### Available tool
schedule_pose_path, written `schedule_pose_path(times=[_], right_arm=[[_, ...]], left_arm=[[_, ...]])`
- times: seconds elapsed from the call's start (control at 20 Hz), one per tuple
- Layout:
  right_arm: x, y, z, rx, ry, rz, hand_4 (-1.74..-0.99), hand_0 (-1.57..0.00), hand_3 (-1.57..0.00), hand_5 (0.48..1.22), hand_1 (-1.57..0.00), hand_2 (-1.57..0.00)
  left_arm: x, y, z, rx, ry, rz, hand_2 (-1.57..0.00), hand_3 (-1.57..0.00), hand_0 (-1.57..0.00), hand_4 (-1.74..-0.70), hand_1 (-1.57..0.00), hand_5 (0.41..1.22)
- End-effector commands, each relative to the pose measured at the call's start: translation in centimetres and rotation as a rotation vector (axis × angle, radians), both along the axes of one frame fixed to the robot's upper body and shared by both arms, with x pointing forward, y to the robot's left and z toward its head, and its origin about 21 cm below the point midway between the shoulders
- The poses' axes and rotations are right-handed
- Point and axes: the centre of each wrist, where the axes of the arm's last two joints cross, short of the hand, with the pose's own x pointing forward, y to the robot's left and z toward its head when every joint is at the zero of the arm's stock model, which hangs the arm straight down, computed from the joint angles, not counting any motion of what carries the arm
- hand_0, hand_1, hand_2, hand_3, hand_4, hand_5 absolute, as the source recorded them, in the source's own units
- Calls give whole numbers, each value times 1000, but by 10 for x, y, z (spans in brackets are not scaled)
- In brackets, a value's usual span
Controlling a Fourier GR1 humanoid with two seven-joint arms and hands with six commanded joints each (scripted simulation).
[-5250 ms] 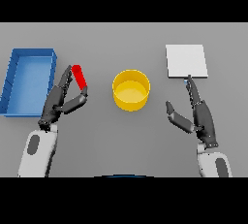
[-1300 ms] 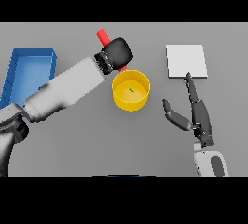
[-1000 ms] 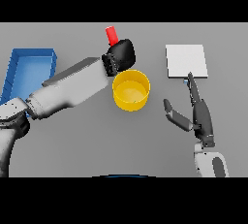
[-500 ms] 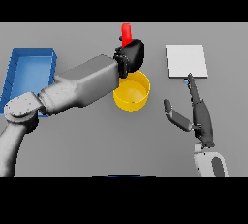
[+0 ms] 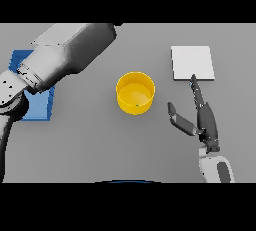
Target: Pick up the red beaker and tilt it to pour out 1 green nut into yellow bowl. Pick up the yellow bowl and place it on the metallic measuring scale.
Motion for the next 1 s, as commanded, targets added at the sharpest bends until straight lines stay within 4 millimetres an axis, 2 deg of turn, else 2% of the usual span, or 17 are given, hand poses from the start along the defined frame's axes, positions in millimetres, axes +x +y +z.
schedule_pose_path(times=[0.0,0.1,0.2,0.3,0.4,0.5,0.55,0.7,0.85,0.95], right_arm=[[2,-1,-2,0,12,-2,-1161,1,1,661,1,1],[1,-1,-3,26,9,13,-1156,1,1,658,1,1],[5,-1,0,-18,11,-19,-1146,1,1,641,1,1],[6,1,0,-49,0,-26,-1144,1,1,633,1,1],[6,4,1,-8,-5,0,-1129,1,1,625,1,1],[9,2,1,45,-16,26,-1093,1,1,623,1,1],[8,1,1,62,-16,32,-1083,1,1,625,1,1],[6,1,1,61,13,46,-1106,1,1,642,1,1],[8,-4,-1,56,13,67,-1148,1,1,663,1,1],[8,-4,0,44,4,69,-1165,1,1,672,1,1]], left_arm=[[5,6,16,-68,1,43,-1571,-1320,-1571,-1727,-1571,1221],[15,26,51,-290,9,129,-1571,-1410,-1571,-1729,-1571,1221],[25,63,74,-590,56,238,-1571,-1468,-1571,-1734,-1571,1221],[32,102,86,-878,87,333,-1571,-1417,-1571,-1736,-1571,1221],[37,146,87,-1108,86,423,-1571,-1394,-1571,-1738,-1571,1221],[39,187,78,-1324,99,496,-1571,-1458,-1571,-1739,-1571,1221],[40,209,63,-1422,104,541,-1571,-1480,-1571,-1739,-1571,1221],[37,255,26,-1633,60,667,-1571,-1525,-1571,-1740,-1571,1221],[32,284,-6,-1800,-21,856,-1571,-1547,-1571,-1741,-1571,1221],[28,297,-23,-1914,-38,924,-1571,-1556,-1571,-1741,-1571,1221]])
